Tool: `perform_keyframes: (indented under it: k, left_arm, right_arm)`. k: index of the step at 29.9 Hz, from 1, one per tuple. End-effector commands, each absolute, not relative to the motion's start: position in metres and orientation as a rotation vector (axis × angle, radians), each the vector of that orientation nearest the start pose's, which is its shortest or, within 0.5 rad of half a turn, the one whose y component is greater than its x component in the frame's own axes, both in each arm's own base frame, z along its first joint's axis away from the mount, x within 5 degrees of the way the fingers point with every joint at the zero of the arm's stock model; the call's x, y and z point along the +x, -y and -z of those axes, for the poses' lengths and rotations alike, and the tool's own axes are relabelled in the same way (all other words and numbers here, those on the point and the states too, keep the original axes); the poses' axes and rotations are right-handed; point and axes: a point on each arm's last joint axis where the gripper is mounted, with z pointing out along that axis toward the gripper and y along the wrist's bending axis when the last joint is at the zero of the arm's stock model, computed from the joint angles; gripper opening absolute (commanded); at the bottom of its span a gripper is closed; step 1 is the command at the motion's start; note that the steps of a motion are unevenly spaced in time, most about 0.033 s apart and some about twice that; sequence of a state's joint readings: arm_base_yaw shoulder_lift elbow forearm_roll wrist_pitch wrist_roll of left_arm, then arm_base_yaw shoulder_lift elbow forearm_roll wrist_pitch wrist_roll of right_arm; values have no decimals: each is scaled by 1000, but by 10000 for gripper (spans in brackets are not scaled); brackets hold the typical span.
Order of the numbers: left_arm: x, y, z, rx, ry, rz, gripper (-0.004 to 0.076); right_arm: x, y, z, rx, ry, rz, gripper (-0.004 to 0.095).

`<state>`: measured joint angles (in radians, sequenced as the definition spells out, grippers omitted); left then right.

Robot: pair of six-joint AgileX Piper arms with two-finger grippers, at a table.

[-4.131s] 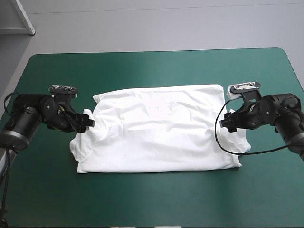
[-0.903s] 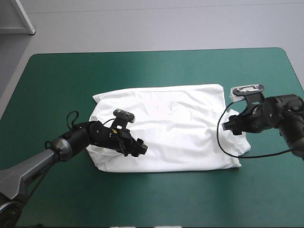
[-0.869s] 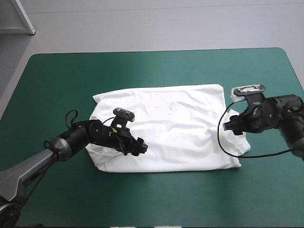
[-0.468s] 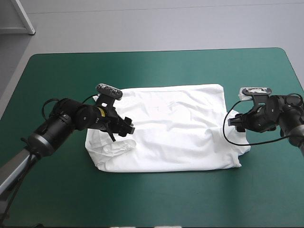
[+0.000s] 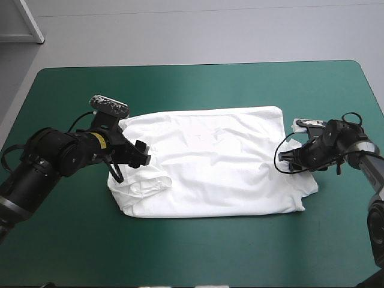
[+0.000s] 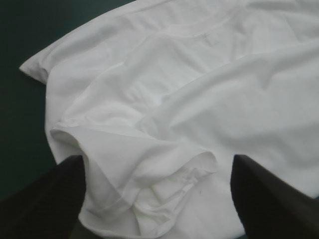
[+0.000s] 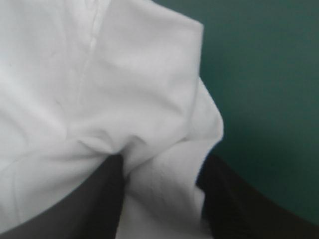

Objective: Fold the cloth

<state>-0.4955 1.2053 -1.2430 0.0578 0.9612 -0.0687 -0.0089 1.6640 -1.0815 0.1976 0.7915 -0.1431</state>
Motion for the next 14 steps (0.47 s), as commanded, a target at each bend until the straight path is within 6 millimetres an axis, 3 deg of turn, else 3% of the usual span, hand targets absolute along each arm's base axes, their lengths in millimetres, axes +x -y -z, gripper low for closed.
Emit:
perform_keyframes:
  k: [1,6,14]
  left_arm:
    - [205,101,-410,475,-2264,160,580]
    - [198,93,-415,457,-2261,102,580]
    - [197,88,-417,462,-2239,50,580]
  right_arm:
    - [329,-7,-224,-9,-2760,-197,232]
    - [334,-6,-214,-6,-2769,-188,-18]
    - [318,14,-218,78,-2756,-146,-19]
